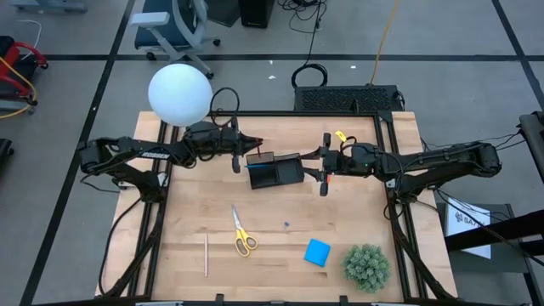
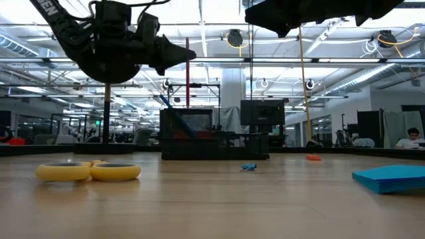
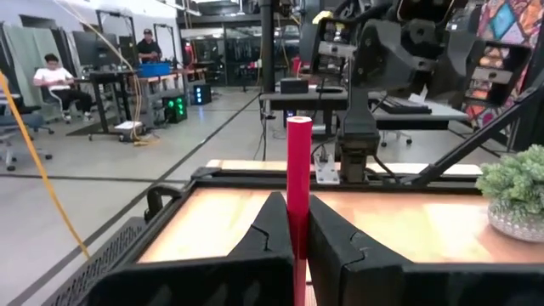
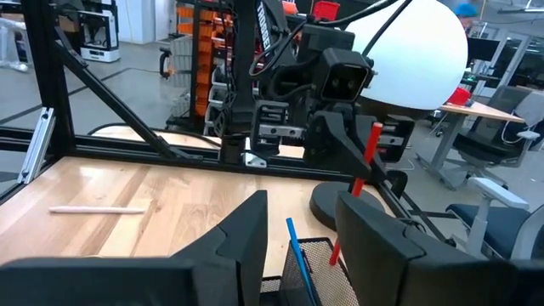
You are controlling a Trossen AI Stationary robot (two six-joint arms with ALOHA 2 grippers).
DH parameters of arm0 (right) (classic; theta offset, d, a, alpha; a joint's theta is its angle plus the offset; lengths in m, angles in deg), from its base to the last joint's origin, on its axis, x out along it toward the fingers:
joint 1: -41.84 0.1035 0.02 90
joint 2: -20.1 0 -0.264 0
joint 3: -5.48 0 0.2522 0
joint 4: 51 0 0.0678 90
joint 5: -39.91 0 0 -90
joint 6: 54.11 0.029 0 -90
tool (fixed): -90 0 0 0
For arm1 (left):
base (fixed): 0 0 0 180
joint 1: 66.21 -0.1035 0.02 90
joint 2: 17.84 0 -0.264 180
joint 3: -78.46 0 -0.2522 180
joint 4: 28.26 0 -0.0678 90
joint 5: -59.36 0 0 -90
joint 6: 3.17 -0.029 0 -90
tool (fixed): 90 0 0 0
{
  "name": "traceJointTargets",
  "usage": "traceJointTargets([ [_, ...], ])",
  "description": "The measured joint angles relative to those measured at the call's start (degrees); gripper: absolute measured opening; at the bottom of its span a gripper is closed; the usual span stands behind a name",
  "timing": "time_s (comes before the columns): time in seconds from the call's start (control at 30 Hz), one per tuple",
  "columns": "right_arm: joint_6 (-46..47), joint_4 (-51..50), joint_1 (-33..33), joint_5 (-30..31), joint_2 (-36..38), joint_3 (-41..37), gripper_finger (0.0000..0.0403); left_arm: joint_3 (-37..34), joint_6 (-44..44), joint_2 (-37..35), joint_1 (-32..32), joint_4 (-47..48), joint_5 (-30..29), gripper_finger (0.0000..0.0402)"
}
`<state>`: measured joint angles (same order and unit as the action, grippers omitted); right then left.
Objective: Pick and place office supplies into organizer
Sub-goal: Put the red pencil into the desk organizer
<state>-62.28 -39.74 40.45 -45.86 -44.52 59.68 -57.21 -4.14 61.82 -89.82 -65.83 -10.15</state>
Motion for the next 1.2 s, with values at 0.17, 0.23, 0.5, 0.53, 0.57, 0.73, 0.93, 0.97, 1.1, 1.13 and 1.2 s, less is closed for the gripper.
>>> traceJointTargets([
  [0.17, 0.0, 0.0, 0.0, 0.0, 0.0, 0.0, 0.0128, -0.1, -0.3, 0.0, 0.0, 0.1, 0.0, 0.0001],
  [0.23, 0.0, 0.0, 0.0, 0.0, 0.0, 0.0, 0.0128, -0.1, -0.4, 0.0, 0.0, 0.1, 0.0, 0.0001],
  [0.5, 0.0, 0.0, 0.0, 0.0, 0.0, 0.0, 0.0128, -0.1, 0.1, 4.4, 0.1, -3.2, 0.0, 0.0001],
  [0.53, 0.0, 0.0, 0.0, 0.0, 0.0, 0.0, 0.0128, -0.1, 0.6, 5.6, 0.1, -4.5, 0.0, 0.0001],
  [0.57, 0.0, 0.0, 0.0, 0.0, 0.0, 0.0, 0.0127, -0.1, 1.0, 7.0, 0.1, -6.1, 0.1, 0.0001],
  [0.73, 0.2, -0.1, 0.0, 0.0, 0.0, 0.0, 0.0127, -0.1, 3.0, 13.5, 0.5, -15.3, 0.7, 0.0001],
  [0.93, 0.4, -0.8, 0.0, 0.0, 0.0, 0.0, 0.0126, -0.1, 4.6, 17.5, 0.4, -19.8, 1.9, 0.0001],
  [0.97, 0.4, -0.9, 0.0, 0.0, 0.0, 0.0, 0.0126, -0.1, 4.6, 17.8, 0.4, -19.7, 1.9, 0.0001],
  [1.1, 0.3, -0.9, 0.0, 0.0, 0.0, 0.0, 0.0125, -0.1, 4.5, 18.4, 0.4, -19.3, 1.9, 0.0002],
  [1.13, 0.3, -0.9, 0.0, 0.0, 0.0, 0.0, 0.0125, -0.1, 4.5, 18.4, 0.4, -19.4, 1.9, 0.0004],
  [1.2, 0.3, -0.9, 0.0, 0.0, 0.0, 0.0, 0.0125, -0.1, 4.4, 18.4, 0.4, -19.4, 1.8, 0.0010],
])
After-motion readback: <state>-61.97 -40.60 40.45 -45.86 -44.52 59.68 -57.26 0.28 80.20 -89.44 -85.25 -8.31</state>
